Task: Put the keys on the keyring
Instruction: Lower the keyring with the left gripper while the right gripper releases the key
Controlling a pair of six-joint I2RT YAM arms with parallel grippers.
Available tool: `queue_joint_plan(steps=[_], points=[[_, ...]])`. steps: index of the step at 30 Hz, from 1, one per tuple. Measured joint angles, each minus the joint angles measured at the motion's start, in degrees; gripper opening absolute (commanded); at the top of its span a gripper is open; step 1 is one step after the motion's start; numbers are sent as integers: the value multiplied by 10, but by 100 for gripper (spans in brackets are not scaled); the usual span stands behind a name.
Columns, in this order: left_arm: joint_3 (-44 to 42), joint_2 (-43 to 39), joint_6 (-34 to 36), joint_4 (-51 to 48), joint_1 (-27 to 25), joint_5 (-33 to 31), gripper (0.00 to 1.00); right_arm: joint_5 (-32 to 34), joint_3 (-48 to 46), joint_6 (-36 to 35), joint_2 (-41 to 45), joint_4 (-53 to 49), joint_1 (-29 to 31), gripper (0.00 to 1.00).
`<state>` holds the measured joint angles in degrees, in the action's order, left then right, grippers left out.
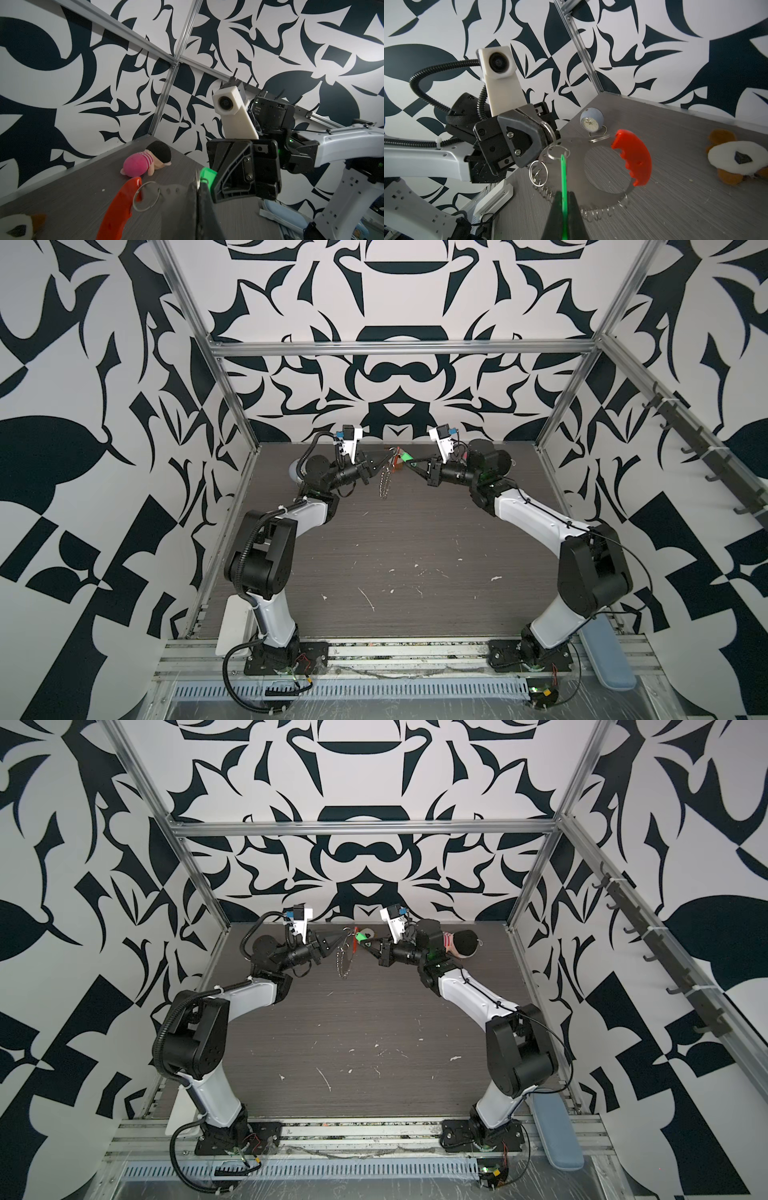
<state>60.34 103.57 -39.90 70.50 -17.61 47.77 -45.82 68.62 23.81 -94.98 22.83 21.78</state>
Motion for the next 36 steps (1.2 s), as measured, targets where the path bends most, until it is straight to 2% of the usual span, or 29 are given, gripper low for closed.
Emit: queue_joint_plan(steps=[7,12,13,14,15,17,19,29,36], points=[[-20,21,22,15,1,3,0,5,-4,0,-1,-3,1,0],[-26,24,104,-66,-1,-7,0,12,-4,2,-26,-3,6,0],[-26,23,124,-90,-3,-11,0,13,-5,3,-33,-3,6,5],[-27,22,151,-122,-8,-18,0,15,-7,6,-42,-3,8,23],[-28,21,175,-150,-12,-25,0,16,-12,12,-48,-2,8,35],[-33,21,205,-187,-17,-37,0,25,-24,23,-57,4,8,50],[-37,21,224,-207,-21,-46,0,46,-47,30,-58,14,6,55],[-21,21,291,-279,-48,-69,0,192,-161,70,-14,27,-54,53],[59,61,344,-360,-86,-100,0,243,-195,82,26,49,-67,51]])
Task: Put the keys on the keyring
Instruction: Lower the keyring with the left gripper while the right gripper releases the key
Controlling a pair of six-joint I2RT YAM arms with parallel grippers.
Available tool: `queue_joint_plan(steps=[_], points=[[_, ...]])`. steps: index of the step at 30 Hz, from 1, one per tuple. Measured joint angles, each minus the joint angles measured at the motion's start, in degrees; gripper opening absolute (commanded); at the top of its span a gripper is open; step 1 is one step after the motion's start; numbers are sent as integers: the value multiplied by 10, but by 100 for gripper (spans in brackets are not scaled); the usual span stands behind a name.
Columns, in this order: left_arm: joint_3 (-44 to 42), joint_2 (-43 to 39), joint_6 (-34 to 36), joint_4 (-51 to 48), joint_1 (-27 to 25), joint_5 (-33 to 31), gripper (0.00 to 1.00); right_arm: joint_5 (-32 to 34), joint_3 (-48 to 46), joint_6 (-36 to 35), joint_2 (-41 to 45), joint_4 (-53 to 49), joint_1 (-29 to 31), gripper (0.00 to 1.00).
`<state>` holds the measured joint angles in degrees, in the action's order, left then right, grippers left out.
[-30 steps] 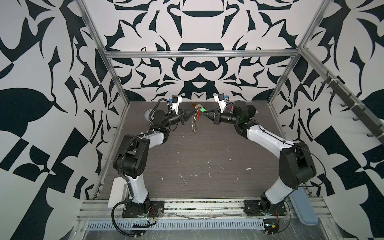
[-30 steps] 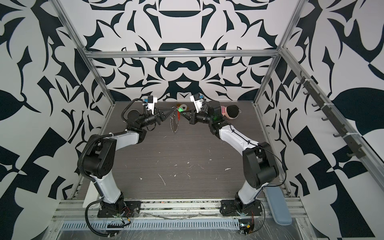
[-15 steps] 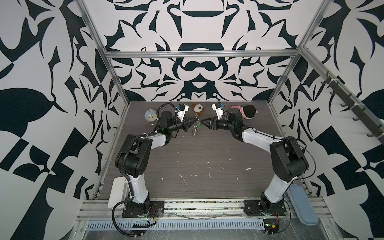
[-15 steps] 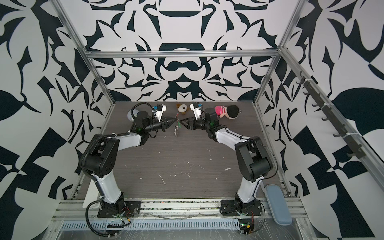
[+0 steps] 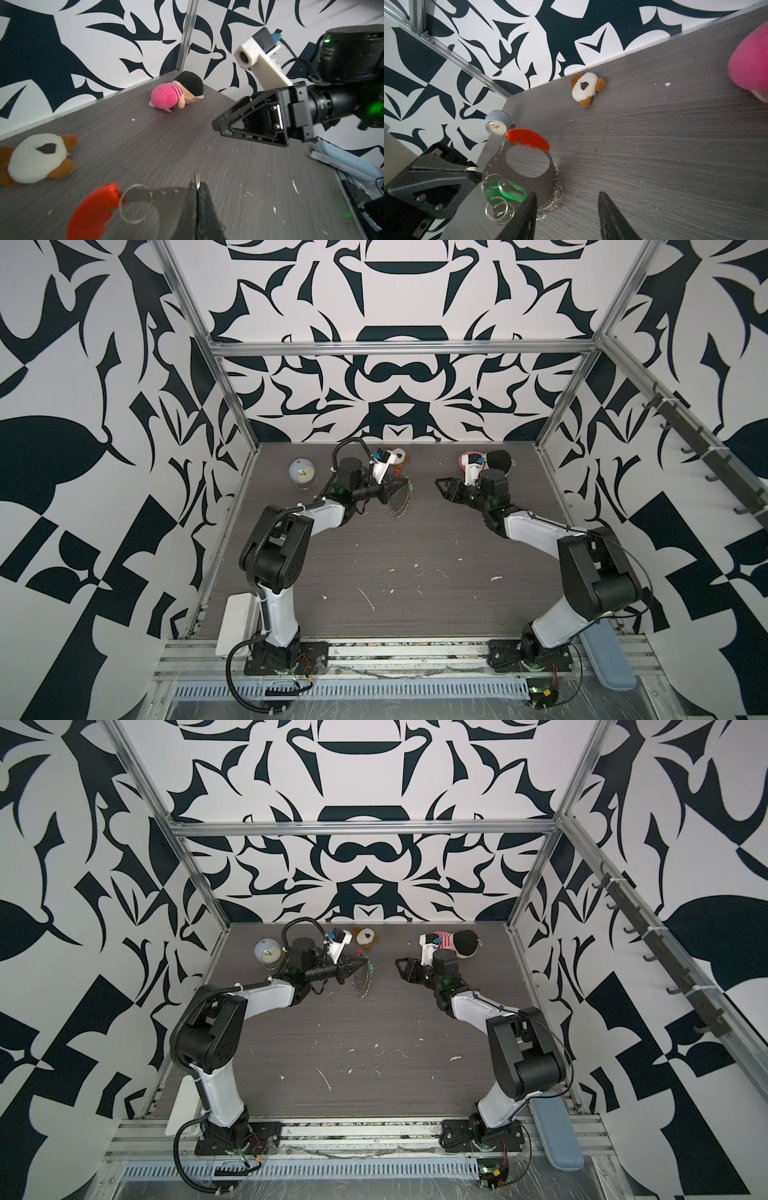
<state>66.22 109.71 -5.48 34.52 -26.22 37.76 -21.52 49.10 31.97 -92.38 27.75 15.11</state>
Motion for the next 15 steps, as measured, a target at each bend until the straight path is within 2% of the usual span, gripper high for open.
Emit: queue_joint_plan(steps=[7,15], points=[[146,111,71,-118,-58,-73,0,68,-54,7,53,-3,-21,51],[263,242,34,-167,-87,-130,0,110,-100,12,103,-5,-63,51]])
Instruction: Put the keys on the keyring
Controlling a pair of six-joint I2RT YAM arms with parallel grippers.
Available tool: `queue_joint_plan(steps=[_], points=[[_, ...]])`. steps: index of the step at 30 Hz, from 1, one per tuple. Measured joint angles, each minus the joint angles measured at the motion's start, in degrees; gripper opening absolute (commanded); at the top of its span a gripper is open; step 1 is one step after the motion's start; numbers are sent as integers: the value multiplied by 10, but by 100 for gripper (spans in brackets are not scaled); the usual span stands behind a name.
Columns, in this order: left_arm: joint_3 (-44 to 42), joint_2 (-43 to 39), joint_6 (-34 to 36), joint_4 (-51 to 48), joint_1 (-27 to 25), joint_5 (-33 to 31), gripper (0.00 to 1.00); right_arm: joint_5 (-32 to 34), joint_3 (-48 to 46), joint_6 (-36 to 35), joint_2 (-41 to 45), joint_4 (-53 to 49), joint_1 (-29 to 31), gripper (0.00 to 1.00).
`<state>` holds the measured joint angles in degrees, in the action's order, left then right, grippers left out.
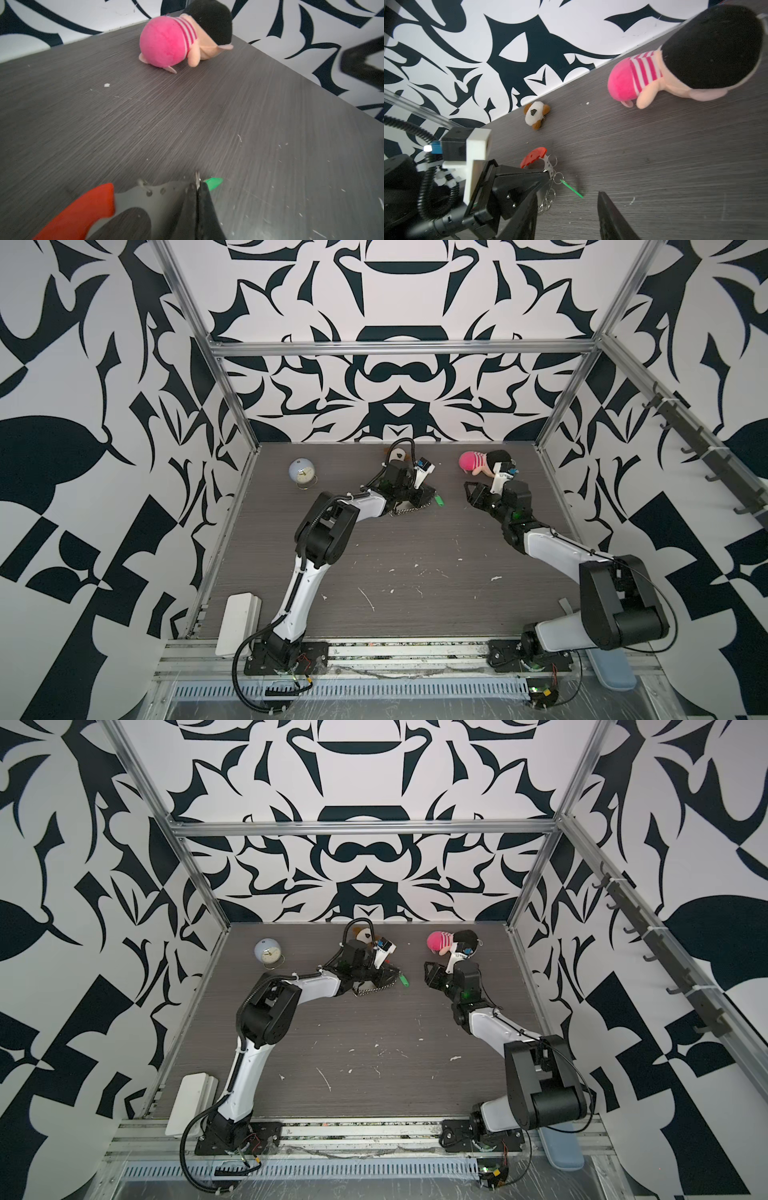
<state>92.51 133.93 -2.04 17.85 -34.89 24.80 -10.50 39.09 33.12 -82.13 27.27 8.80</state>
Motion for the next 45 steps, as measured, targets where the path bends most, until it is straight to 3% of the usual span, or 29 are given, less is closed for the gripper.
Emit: queue_joint_plan(steps=[3,5,7,8,9,13,16,17,18,21,26,33,38,45], points=[[18,12,-13,-13,0,-12,3,3,-6,2,0,-7,-5,54],[19,11,-17,-11,0,-18,16,7,-6,2,1,-14,-7,55],[17,11,-18,-9,1,-25,42,14,-6,-1,5,-25,-9,59],[13,9,-21,-8,1,-31,65,19,-6,-3,8,-31,-10,61],[3,2,-26,-6,1,-40,98,22,-6,-7,12,-38,-11,63],[-72,-66,-28,-11,5,-73,100,50,5,-37,30,-81,-12,69],[-165,-173,-24,-15,17,-108,100,101,19,-59,46,-115,-12,71],[-196,-214,-21,-15,25,-120,100,127,21,-64,54,-126,-12,87],[-229,-260,-16,-9,37,-132,100,155,22,-70,62,-137,-12,89],[-301,-365,3,5,71,-168,100,246,22,-91,81,-168,-13,93],[-360,-422,17,-12,90,-290,100,357,1,-118,76,-157,-14,89],[-460,-460,35,-20,87,-432,100,383,-63,-205,6,-76,-14,96],[-482,-489,35,-6,113,-482,100,384,-73,-250,9,-28,-14,99],[-546,-524,19,41,169,-530,100,368,-164,-284,22,85,-14,100]])
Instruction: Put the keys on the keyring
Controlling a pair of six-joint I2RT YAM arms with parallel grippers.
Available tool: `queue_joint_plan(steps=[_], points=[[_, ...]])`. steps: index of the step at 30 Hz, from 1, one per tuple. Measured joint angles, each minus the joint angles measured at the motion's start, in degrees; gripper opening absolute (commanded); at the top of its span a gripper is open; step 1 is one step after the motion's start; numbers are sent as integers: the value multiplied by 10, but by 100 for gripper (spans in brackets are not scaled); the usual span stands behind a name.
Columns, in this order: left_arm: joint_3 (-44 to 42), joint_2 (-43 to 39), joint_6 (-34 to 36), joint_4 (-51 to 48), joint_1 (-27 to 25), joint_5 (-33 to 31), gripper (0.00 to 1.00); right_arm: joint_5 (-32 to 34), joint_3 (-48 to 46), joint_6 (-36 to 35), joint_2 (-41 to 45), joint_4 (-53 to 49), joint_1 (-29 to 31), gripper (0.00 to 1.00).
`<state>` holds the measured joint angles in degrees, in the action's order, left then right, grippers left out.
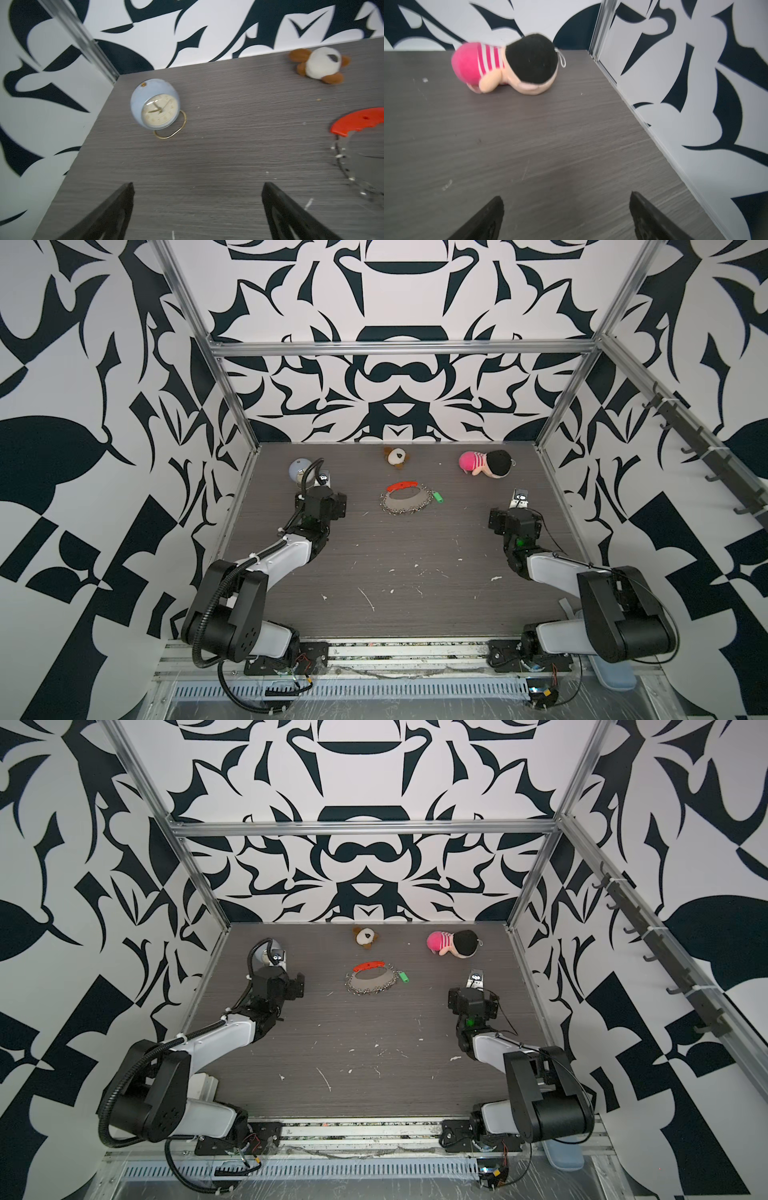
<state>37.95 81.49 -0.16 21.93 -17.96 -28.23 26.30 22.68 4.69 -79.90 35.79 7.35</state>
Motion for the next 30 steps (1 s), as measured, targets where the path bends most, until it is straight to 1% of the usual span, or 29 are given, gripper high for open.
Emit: queue_joint_plan(steps=[5,7,9,11,12,16,19,21,26,28,30], points=[[-30,2,0,36,40,-35,100,-3,-31,-4,-60,82,0,100],[-39,3,0,56,50,-36,100,-10,-45,-5,-71,115,0,99],[-50,2,-1,77,61,-36,100,-15,-59,-13,-96,172,0,97],[-62,-1,-2,92,69,-31,100,-20,-63,-15,-105,178,0,97],[-69,-5,1,101,72,-27,100,-21,-63,-15,-106,182,0,100],[-102,-11,17,146,81,-30,100,-21,-56,-19,-106,194,0,100],[-125,-10,13,160,91,-25,100,-23,-55,-21,-106,198,0,100],[-142,-8,11,187,98,-23,100,-23,-55,-21,-106,198,0,100],[-187,47,2,293,111,-25,100,-24,-54,-22,-106,198,0,100],[-194,54,-4,294,118,-16,100,-24,-54,-22,-106,198,0,100],[-195,52,-14,302,136,8,100,-25,-54,-22,-106,198,0,100]])
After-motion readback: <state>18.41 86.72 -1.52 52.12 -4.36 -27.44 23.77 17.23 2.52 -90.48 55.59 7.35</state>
